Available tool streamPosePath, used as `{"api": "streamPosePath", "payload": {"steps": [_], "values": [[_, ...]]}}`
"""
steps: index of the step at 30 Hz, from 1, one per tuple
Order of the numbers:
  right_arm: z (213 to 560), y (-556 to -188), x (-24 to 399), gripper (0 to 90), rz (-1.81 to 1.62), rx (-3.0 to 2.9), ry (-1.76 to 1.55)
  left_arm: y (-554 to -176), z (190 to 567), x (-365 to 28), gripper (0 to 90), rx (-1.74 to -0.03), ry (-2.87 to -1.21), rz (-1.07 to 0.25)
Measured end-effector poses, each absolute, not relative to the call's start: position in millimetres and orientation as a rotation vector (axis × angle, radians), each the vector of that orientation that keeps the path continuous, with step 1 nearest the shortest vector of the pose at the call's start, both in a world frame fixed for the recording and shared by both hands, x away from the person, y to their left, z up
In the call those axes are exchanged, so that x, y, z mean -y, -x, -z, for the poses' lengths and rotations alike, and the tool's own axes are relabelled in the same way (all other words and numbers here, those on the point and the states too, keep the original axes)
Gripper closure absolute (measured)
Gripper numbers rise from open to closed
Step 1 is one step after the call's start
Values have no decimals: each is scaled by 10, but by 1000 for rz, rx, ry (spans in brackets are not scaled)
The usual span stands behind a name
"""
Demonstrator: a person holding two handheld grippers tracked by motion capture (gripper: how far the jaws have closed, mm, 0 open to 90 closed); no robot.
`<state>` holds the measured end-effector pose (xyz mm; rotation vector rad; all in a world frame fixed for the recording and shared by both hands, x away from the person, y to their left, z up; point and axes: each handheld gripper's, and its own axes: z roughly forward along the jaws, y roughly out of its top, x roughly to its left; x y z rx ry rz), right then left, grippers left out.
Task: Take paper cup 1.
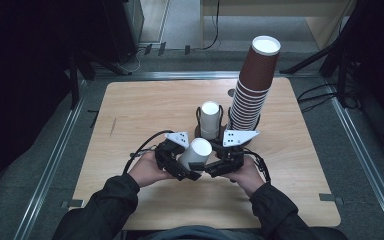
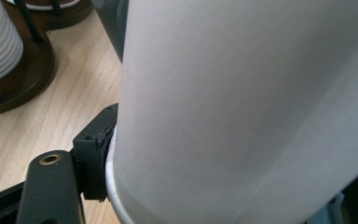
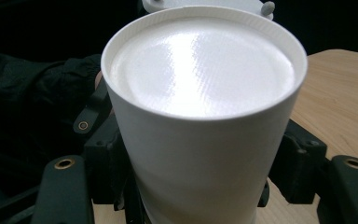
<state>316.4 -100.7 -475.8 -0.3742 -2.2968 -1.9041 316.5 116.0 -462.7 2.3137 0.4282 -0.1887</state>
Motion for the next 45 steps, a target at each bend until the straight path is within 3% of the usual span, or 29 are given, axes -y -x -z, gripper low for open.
{"api": "streamPosePath", "payload": {"steps": [30,45], "values": [[4660,-3168,1097,197,1795,2423,387,-3201,4533,-1404,281,-440,-2297,150],[4779,-3202,1190,288,1443,2607,426,-3242,4474,-1602,281,-472,-2373,58]]}}
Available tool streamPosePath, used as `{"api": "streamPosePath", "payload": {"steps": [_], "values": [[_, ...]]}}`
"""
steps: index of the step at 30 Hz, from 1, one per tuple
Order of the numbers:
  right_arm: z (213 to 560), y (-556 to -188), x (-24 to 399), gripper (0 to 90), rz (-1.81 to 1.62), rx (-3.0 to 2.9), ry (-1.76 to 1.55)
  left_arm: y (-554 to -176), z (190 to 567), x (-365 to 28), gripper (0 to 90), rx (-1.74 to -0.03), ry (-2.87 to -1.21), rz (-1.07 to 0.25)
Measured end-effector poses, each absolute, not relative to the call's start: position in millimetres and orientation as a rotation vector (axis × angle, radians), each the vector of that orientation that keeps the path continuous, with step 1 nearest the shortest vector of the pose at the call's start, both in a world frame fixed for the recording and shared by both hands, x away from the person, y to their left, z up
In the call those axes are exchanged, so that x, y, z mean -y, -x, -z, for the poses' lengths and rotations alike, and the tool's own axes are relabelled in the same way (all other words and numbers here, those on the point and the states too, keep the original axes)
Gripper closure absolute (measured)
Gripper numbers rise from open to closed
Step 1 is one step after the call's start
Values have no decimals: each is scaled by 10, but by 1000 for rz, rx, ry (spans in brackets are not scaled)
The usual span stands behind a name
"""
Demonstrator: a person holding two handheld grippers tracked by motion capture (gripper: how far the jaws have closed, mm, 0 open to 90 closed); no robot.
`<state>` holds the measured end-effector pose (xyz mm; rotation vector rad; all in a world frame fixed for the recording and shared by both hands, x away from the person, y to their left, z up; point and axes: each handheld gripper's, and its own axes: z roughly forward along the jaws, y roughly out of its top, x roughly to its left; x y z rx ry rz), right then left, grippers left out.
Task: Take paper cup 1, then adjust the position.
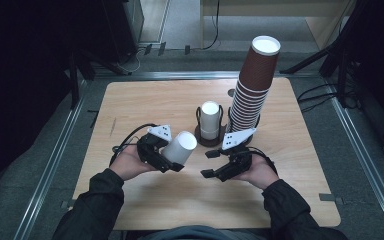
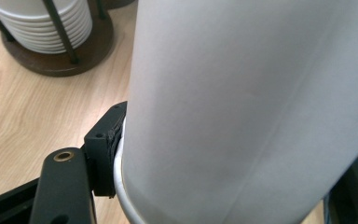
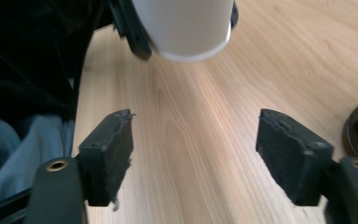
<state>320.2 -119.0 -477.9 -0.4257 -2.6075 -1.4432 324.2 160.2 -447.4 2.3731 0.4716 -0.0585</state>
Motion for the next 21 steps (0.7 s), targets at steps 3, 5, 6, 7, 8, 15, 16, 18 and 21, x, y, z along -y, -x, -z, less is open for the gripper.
{"api": "streamPosePath", "payload": {"steps": [3,5,6,7,8,15,16,18,21], "values": [[4783,-3189,1206,312,1400,2636,425,-3262,4461,-1594,281,-465,-2418,23],[4789,-3182,1217,328,1386,2662,415,-3274,4464,-1584,281,-463,-2428,22],[4793,-3171,1225,328,1380,2670,421,-3278,4470,-1577,281,-467,-2431,27],[4805,-3165,1230,341,1392,2680,423,-3282,4475,-1568,282,-466,-2445,24],[4811,-3164,1238,351,1384,2689,409,-3281,4479,-1556,282,-463,-2461,13],[4819,-3135,1262,373,1408,2727,415,-3267,4494,-1480,281,-426,-2510,5],[4823,-3136,1274,379,1405,2732,418,-3269,4495,-1468,282,-420,-2526,0],[4828,-3143,1277,382,1405,2740,421,-3272,4512,-1442,281,-415,-2543,-6],[4816,-3152,1280,389,1397,2733,441,-3275,4541,-1403,281,-407,-2560,0]]}}
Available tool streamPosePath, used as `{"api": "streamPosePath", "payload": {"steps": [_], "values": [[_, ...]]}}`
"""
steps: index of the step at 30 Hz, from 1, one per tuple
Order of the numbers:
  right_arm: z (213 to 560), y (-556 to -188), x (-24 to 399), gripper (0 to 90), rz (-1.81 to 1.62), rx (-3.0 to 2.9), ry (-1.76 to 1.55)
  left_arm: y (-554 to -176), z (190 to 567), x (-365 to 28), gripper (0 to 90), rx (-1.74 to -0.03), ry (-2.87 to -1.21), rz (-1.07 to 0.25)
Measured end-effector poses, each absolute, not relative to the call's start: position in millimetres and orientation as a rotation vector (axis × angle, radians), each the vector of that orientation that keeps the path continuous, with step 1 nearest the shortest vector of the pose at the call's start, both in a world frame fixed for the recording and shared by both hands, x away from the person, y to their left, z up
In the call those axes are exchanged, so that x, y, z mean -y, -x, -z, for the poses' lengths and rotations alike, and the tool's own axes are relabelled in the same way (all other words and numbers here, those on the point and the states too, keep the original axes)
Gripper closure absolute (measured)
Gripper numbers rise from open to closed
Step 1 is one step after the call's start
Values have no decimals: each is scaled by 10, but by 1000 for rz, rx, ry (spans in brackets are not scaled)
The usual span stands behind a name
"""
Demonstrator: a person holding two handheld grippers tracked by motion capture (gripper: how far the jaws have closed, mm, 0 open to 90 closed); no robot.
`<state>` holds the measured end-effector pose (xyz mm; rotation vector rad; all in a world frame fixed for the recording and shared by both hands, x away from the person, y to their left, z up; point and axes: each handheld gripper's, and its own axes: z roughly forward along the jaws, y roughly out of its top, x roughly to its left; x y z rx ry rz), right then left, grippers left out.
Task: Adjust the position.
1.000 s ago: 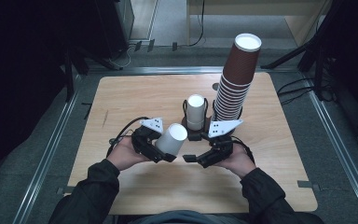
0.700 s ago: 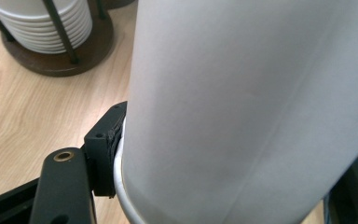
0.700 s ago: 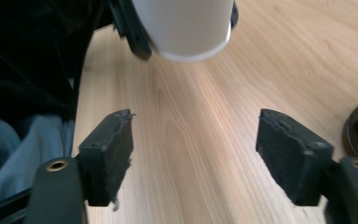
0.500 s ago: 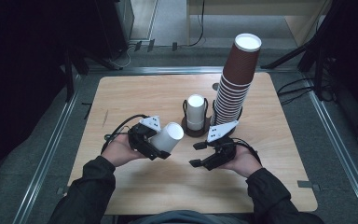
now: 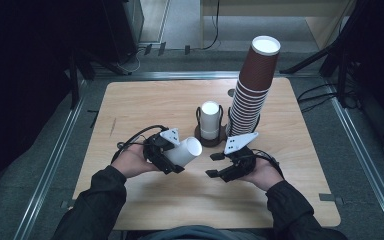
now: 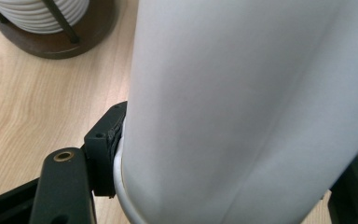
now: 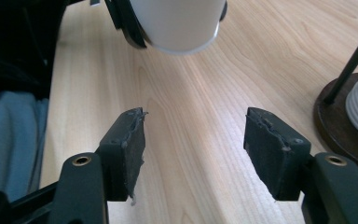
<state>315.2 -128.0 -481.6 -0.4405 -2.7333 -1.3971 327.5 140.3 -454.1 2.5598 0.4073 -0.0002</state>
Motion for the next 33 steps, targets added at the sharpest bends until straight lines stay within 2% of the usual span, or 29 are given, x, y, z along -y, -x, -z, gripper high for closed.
{"api": "streamPosePath", "payload": {"steps": [2,5,13,27,33], "values": [[4805,-3150,1279,369,1400,2734,416,-3280,4558,-1380,281,-395,-2580,-2],[4803,-3154,1264,268,1400,2740,394,-3284,4587,-1352,281,-390,-2602,0],[4747,-3178,1183,190,1420,2693,390,-3250,4695,-1220,281,-350,-2659,39],[4705,-3168,996,190,1421,2701,346,-3239,4794,-1066,280,-310,-2699,104],[4718,-3177,948,246,1391,2708,345,-3224,4808,-1025,280,-288,-2704,103]]}}
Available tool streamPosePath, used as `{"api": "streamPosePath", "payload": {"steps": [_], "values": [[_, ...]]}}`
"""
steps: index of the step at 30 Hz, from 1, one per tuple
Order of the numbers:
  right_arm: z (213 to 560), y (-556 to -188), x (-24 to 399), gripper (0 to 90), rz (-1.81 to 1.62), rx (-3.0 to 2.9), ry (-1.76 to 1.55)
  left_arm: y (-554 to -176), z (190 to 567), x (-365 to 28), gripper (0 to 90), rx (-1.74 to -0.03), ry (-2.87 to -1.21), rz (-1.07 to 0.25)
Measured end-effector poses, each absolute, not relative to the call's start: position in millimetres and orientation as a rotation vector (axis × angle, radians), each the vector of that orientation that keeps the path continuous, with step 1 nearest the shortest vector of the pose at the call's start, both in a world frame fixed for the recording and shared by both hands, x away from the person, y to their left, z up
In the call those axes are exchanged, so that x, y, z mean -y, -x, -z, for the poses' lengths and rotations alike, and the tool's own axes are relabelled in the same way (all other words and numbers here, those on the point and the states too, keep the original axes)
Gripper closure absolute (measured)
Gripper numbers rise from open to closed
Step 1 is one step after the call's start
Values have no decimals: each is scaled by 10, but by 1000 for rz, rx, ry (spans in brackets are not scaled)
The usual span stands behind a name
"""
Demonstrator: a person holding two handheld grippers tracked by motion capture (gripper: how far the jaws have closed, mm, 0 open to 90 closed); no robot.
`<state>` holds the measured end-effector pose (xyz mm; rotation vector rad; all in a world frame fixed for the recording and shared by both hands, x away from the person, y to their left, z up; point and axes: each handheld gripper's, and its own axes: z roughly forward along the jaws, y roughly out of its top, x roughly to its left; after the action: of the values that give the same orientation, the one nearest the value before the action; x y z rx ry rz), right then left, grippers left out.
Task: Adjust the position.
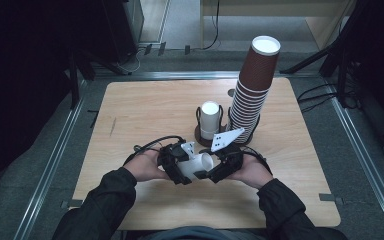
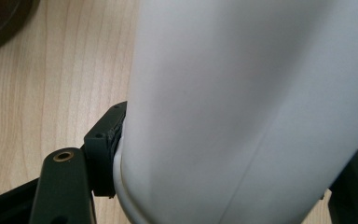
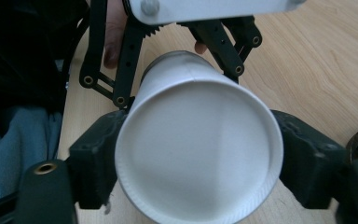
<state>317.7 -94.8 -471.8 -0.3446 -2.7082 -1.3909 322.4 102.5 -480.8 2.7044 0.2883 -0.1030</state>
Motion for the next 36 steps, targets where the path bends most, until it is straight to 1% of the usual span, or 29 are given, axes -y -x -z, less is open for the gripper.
{"api": "streamPosePath", "payload": {"steps": [1,2,3,6,10,12,14,17,20,22,23,32,36], "values": [[4722,-3177,945,275,1387,2711,338,-3223,4803,-1026,280,-288,-2696,103],[4719,-3170,949,329,1388,2718,331,-3223,4796,-1031,279,-288,-2691,108],[4708,-3156,956,343,1391,2713,314,-3222,4792,-1036,278,-281,-2687,110],[4673,-3148,957,351,1381,2718,311,-3216,4769,-1048,278,-280,-2676,118],[4664,-3150,969,348,1397,2704,300,-3210,4764,-1057,252,-274,-2665,113],[4663,-3148,974,346,1402,2708,292,-3200,4763,-1057,189,-266,-2662,112],[4673,-3154,981,340,1413,2711,283,-3211,4754,-1062,155,-278,-2657,134],[4692,-3161,1005,338,1422,2712,284,-3204,4741,-1086,88,-274,-2636,77],[4693,-3153,1023,338,1425,2715,290,-3206,4725,-1133,37,-279,-2604,63],[4698,-3159,1037,338,1423,2722,302,-3210,4721,-1167,20,-279,-2592,80],[4698,-3159,1037,338,1423,2722,302,-3215,4719,-1182,20,-276,-2584,96],[4710,-3177,1110,338,1436,2720,339,-3213,4665,-1293,16,-322,-2523,77],[4700,-3190,1136,338,1456,2720,350,-3230,4644,-1342,16,-368,-2494,93]]}}
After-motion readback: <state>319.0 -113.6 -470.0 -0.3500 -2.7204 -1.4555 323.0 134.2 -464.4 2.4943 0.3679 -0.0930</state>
